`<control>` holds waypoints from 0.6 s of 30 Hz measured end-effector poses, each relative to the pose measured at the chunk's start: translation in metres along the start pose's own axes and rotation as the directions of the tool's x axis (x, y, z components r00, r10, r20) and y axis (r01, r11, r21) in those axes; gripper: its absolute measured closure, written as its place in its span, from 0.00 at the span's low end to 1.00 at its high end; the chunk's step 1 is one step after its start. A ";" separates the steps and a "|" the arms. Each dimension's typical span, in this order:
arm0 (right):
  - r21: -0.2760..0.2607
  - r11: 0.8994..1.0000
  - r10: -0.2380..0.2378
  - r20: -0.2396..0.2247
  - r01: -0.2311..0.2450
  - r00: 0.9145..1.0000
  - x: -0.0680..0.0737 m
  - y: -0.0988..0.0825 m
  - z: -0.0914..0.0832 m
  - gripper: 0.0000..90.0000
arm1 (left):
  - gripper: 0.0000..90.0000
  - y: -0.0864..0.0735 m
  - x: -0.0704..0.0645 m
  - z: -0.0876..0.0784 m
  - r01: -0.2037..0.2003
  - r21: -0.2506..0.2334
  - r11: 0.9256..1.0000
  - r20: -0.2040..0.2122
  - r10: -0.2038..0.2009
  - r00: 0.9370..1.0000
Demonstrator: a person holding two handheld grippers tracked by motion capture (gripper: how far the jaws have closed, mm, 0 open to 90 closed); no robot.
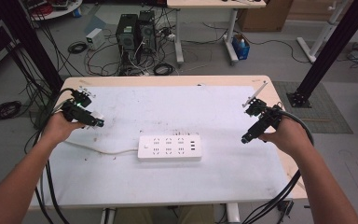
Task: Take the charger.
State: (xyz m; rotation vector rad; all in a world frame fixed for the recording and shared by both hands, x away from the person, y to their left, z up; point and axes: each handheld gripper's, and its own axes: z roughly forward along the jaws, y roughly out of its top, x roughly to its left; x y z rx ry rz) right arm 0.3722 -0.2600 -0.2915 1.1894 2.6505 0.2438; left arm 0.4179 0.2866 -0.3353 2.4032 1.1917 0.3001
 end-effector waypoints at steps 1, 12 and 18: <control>0.011 1.000 -0.004 0.015 0.004 1.000 0.000 0.000 0.000 0.02 | 0.47 0.002 -0.004 -0.005 -0.014 -0.003 1.000 0.006 0.014 1.000; -0.022 1.000 -0.002 -0.008 0.002 1.000 0.000 -0.007 -0.006 0.02 | 0.47 0.017 -0.041 -0.049 -0.116 -0.053 0.992 0.062 0.119 0.991; -0.045 0.999 0.003 -0.003 -0.003 1.000 -0.001 -0.010 -0.008 0.03 | 0.47 0.024 -0.059 -0.059 -0.154 -0.067 0.986 0.068 0.159 0.985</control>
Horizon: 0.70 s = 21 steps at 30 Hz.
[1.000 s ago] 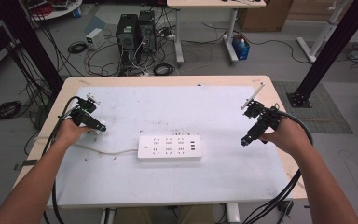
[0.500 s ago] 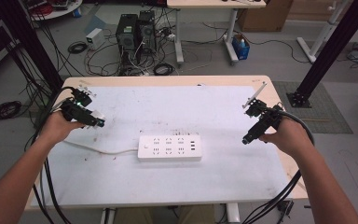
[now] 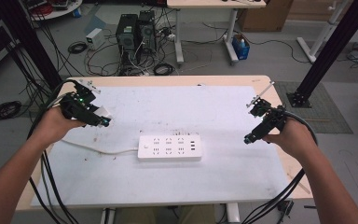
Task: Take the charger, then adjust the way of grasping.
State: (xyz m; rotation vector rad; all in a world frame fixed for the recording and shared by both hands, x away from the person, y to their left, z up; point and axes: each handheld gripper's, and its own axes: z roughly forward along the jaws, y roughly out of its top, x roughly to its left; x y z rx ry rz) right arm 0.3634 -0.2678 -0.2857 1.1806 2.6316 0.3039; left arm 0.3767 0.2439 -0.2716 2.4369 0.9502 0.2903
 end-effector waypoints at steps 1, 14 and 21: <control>-0.001 1.000 -0.003 0.005 0.003 1.000 0.000 0.000 0.000 0.03 | 0.47 0.002 -0.003 0.000 -0.009 0.001 1.000 0.005 0.009 1.000; 0.002 1.000 0.013 0.024 -0.013 1.000 -0.003 -0.002 0.003 0.03 | 0.47 0.020 -0.026 0.000 -0.096 0.006 0.995 0.030 0.095 0.995; -0.056 0.997 0.052 0.012 -0.051 0.999 0.002 -0.005 -0.002 0.03 | 0.47 0.022 -0.031 0.000 -0.131 -0.001 0.991 0.054 0.131 0.990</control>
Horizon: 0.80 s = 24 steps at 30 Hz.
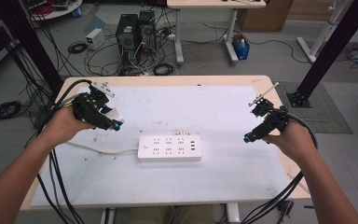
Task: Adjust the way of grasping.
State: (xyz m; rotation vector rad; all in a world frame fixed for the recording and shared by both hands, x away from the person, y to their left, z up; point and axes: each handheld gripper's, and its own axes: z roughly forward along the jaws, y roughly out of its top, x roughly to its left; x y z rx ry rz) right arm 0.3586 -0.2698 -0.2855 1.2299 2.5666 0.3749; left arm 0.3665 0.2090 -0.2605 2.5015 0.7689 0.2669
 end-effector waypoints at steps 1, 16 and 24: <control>0.001 1.000 -0.003 0.002 0.003 1.000 0.001 0.000 0.000 0.03 | 0.47 0.001 -0.001 0.000 -0.004 0.003 1.000 0.004 0.004 1.000; -0.088 0.989 0.114 -0.100 -0.123 0.988 0.008 -0.007 -0.002 0.03 | 0.47 0.020 -0.012 0.005 -0.133 -0.035 0.991 0.071 0.135 0.988; -0.091 0.984 0.141 -0.140 -0.155 0.980 0.016 -0.004 0.002 0.03 | 0.47 0.027 -0.016 0.013 -0.175 -0.055 0.983 0.080 0.179 0.981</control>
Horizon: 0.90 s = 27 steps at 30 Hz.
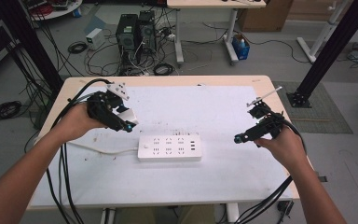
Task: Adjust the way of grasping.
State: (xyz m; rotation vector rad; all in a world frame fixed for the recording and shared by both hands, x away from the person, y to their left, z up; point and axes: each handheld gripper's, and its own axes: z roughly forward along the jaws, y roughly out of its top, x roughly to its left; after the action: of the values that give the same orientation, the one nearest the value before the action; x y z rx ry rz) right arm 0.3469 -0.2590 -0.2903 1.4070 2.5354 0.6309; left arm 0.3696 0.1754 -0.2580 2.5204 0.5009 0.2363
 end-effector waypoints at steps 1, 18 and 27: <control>-0.004 1.000 -0.003 -0.005 0.002 1.000 0.000 0.000 0.000 0.03 | 0.47 0.001 -0.001 0.001 -0.004 -0.001 1.000 0.000 0.004 1.000; -0.044 0.984 0.159 -0.192 -0.170 0.969 0.005 -0.006 0.010 0.04 | 0.47 0.017 -0.016 0.021 -0.093 -0.036 0.995 0.058 0.095 0.994; -0.049 0.963 0.235 -0.323 -0.264 0.917 0.002 -0.012 0.016 0.04 | 0.47 0.022 -0.024 0.034 -0.121 -0.072 0.990 0.084 0.127 0.988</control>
State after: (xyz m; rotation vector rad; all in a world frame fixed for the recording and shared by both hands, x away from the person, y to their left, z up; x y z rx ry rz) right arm 0.3420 -0.2581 -0.3098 1.7363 2.5298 1.0832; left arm 0.3637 0.1317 -0.2757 2.4871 0.2965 0.1836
